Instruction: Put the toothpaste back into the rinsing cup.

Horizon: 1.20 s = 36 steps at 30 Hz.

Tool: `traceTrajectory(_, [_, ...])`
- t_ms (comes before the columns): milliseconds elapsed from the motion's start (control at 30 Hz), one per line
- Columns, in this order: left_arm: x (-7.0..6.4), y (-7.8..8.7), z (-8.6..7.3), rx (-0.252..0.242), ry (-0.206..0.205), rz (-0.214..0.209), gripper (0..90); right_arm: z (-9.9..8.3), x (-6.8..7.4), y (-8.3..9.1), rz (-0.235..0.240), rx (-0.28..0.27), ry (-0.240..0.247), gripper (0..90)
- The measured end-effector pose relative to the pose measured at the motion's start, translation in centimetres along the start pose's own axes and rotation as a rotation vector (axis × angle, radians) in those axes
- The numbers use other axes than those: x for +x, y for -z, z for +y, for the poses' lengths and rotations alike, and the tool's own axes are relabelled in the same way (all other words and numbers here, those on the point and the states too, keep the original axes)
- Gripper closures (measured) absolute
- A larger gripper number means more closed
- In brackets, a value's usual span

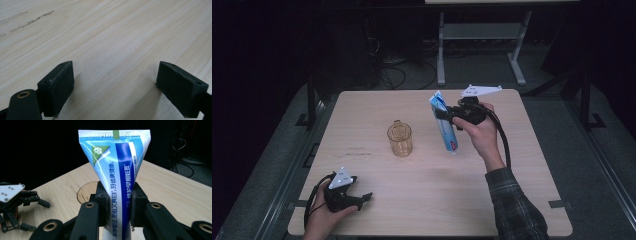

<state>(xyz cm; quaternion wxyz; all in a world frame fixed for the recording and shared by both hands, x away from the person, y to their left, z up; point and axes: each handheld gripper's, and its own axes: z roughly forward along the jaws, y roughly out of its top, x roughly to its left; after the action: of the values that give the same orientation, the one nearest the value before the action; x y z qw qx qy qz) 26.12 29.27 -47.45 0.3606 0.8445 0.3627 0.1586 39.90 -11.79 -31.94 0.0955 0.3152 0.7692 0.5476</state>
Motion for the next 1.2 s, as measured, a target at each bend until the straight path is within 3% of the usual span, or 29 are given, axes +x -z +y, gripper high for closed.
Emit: traceTrajectory(1200, [0.0, 0.0, 0.0, -0.004, 0.004, -0.001, 14.0, 5.9, 1.9, -6.1, 0.048, -0.007, 0.051, 72.8])
